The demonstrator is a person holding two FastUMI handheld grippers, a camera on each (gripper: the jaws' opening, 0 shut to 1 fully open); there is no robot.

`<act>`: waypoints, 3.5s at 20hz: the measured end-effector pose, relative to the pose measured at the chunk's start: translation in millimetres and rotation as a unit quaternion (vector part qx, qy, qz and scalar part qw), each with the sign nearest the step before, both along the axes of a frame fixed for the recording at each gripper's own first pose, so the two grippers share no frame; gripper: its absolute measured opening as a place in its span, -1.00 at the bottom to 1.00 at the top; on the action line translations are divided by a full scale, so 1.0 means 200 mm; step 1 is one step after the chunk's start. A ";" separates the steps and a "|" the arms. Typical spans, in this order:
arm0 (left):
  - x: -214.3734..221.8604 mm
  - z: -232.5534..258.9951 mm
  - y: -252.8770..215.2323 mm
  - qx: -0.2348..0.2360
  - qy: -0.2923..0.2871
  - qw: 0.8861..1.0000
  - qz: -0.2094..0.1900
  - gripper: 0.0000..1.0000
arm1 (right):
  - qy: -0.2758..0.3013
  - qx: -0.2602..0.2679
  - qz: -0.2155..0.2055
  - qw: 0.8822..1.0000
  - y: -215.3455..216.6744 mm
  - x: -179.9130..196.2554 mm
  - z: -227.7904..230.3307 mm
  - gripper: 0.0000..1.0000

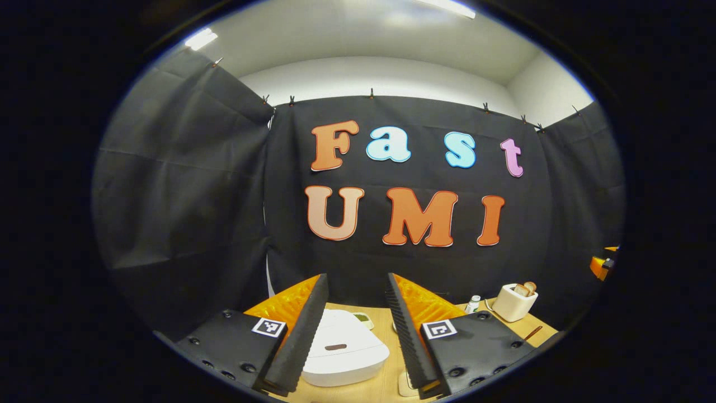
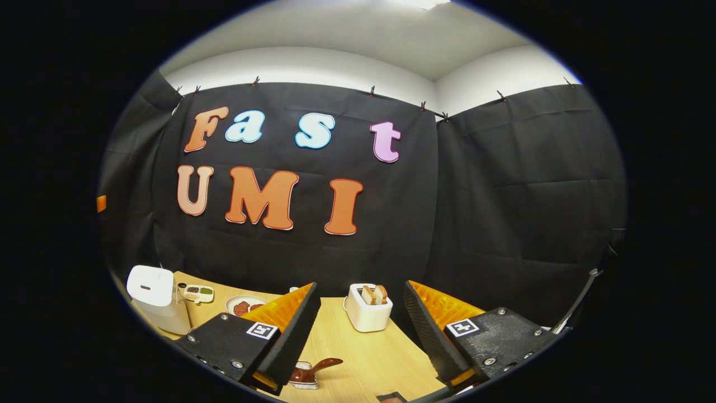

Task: Close the left gripper, press the button to open the rice cooker; take a wooden spoon from the chopstick holder with the right hand, scoop a spoonful of rice and pour it into the rice cooker, then put the wooden spoon back into the chopstick holder.

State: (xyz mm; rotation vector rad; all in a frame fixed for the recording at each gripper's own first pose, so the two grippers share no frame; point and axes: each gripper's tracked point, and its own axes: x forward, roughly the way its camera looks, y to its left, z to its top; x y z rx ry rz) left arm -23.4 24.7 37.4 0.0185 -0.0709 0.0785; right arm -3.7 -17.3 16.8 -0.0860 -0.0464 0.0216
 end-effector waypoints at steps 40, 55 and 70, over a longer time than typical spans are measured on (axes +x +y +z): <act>0.79 -0.99 0.14 -0.021 0.305 0.949 -0.076 -0.92 | 0.069 -0.022 -0.004 0.997 0.02 0.11 -0.28 0.88; 0.77 -1.43 0.25 -0.038 0.400 0.913 -0.071 -0.92 | 0.098 -0.023 -0.016 0.995 0.04 0.15 -0.36 0.88; 0.80 -0.84 0.26 0.004 0.253 0.967 -0.035 -0.92 | 0.093 -0.004 -0.010 0.996 0.04 0.14 -0.34 0.88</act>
